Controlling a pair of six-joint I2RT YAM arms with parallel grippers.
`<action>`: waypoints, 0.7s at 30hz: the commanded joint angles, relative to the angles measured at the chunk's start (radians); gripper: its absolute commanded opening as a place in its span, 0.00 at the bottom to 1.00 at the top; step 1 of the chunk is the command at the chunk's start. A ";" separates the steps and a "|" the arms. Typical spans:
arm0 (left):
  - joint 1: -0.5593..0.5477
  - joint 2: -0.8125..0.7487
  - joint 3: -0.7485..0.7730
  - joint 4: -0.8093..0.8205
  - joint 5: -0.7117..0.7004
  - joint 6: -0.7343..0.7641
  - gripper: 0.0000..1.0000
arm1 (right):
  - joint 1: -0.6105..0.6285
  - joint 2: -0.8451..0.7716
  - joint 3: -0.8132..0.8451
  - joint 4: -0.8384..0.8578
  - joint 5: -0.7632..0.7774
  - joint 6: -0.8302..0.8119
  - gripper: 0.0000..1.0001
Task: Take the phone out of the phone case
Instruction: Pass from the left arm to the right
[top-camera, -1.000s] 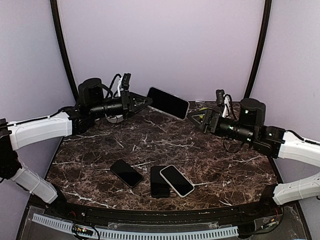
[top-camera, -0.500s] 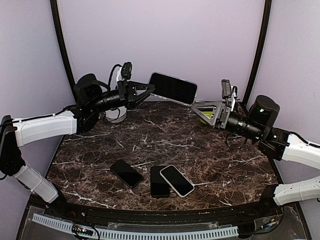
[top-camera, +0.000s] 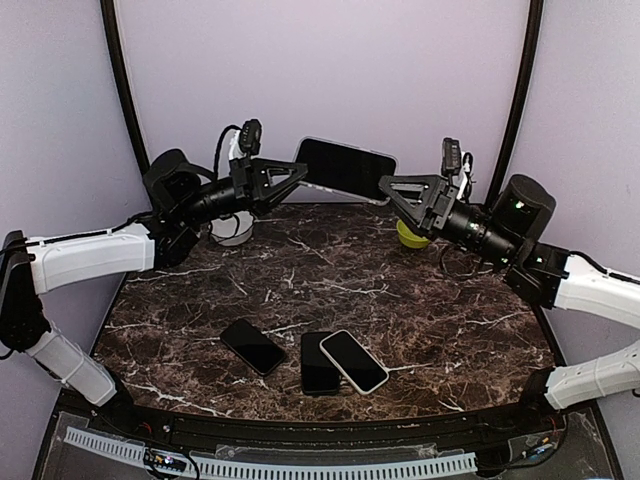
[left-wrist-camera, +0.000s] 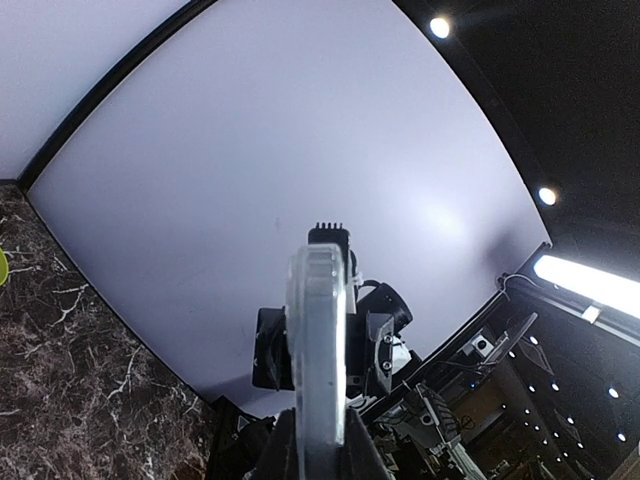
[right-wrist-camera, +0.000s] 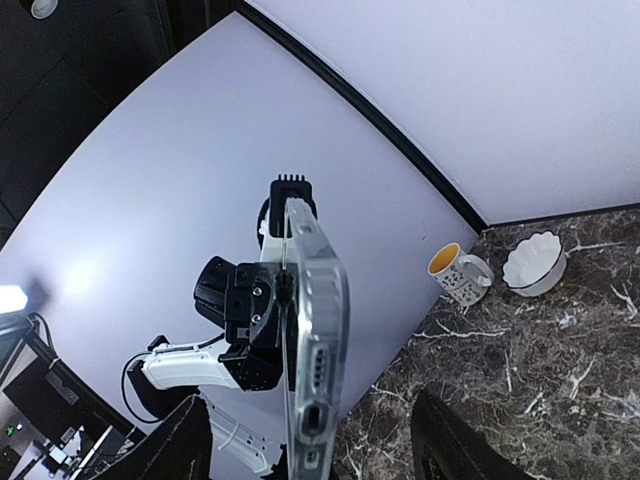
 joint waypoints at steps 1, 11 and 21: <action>-0.011 -0.021 -0.007 0.117 -0.012 -0.013 0.00 | -0.004 0.026 0.061 0.084 0.032 0.026 0.64; -0.014 -0.016 -0.002 0.115 -0.014 -0.008 0.00 | -0.002 0.068 0.124 0.070 -0.029 -0.005 0.40; -0.014 -0.014 -0.003 0.108 -0.002 -0.007 0.00 | -0.002 0.066 0.166 -0.005 -0.167 -0.038 0.33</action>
